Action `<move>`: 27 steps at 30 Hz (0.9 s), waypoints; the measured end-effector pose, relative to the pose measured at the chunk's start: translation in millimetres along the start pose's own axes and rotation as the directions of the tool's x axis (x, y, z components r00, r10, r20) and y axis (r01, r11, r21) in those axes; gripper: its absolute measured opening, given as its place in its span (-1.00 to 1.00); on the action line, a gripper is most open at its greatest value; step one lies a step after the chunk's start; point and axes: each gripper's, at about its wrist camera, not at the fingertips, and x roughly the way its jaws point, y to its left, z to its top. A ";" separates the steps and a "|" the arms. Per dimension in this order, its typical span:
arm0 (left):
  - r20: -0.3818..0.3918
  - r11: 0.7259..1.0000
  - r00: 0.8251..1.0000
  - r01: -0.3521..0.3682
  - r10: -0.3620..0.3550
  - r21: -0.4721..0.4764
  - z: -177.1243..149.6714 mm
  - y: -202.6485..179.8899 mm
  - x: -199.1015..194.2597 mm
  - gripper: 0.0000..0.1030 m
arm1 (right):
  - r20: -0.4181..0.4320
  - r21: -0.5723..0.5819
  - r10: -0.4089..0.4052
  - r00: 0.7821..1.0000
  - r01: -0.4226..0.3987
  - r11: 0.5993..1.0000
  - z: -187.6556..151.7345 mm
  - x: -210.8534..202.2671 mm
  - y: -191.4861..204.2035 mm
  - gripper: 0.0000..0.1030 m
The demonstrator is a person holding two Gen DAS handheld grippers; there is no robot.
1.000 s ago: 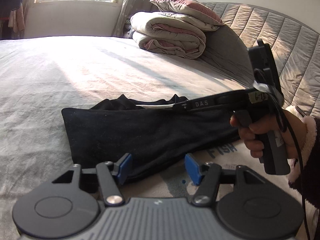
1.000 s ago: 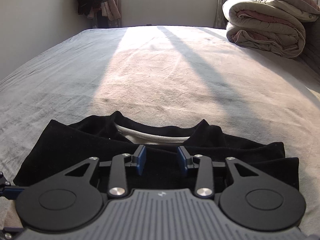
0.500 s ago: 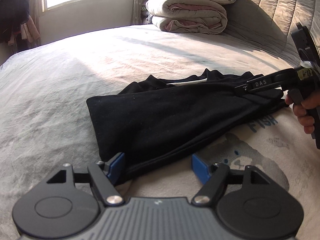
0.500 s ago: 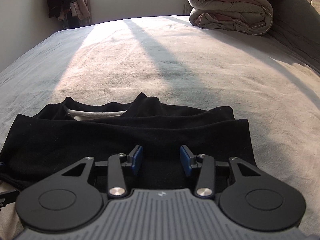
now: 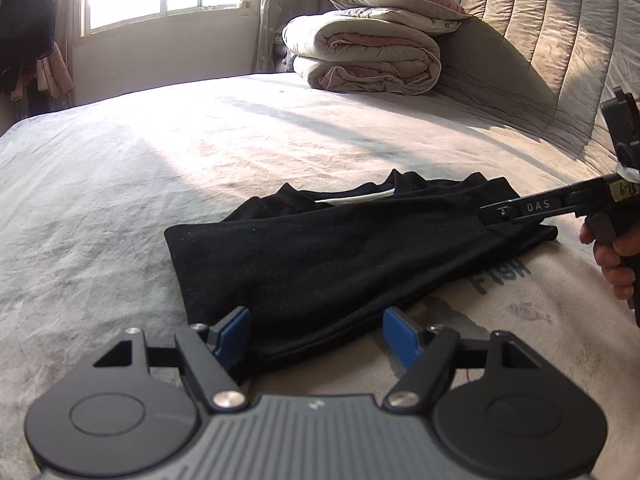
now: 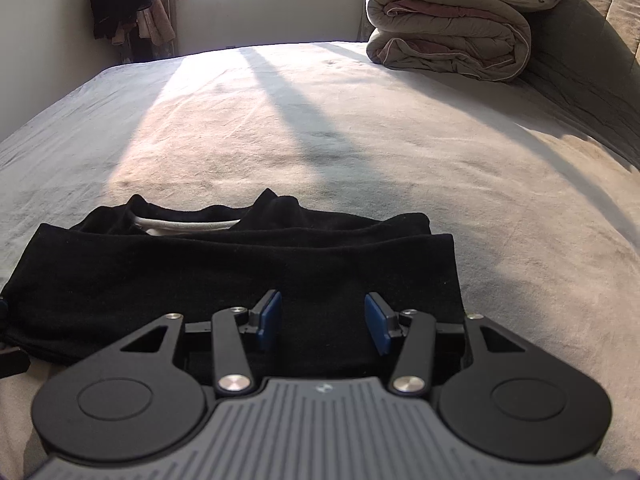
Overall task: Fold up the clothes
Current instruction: 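Withdraw both grippers from the folded black sweatshirt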
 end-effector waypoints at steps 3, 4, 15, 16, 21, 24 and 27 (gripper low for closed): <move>-0.003 1.000 1.000 -0.002 0.002 0.000 1.0 -1.3 -0.5 0.45 | -0.007 -0.023 -0.008 1.000 0.007 1.000 -8.3 -0.8 -2.8 0.07; -0.006 1.000 1.000 -0.006 0.006 0.003 2.0 -2.8 -1.1 0.45 | -0.010 -0.029 -0.011 1.000 0.011 1.000 -10.7 -0.2 -3.9 0.10; -0.017 1.000 1.000 -0.024 0.024 -0.012 10.7 -14.8 -22.4 0.45 | 0.014 -0.033 -0.004 1.000 0.005 0.999 -16.1 -47.9 -8.8 0.15; -0.011 1.000 1.000 -0.021 0.021 -0.017 10.2 -16.4 -28.3 0.45 | 0.015 -0.032 -0.005 1.000 0.006 0.999 -18.1 -55.6 -10.4 0.16; 0.003 0.999 1.000 -0.012 0.012 -0.031 -2.7 -24.0 -55.5 0.45 | 0.028 -0.048 -0.003 1.000 0.004 0.999 -36.1 -100.8 -20.1 0.31; 0.015 1.000 1.000 -0.022 0.022 -0.021 -13.7 -30.6 -71.3 0.45 | 0.028 -0.074 -0.013 1.000 0.015 0.997 -55.0 -125.0 -24.8 0.32; 0.032 0.998 0.999 -0.010 0.011 -0.055 -29.7 -33.5 -86.3 0.45 | 0.021 -0.069 -0.005 1.000 0.006 0.998 -74.8 -143.4 -29.1 0.32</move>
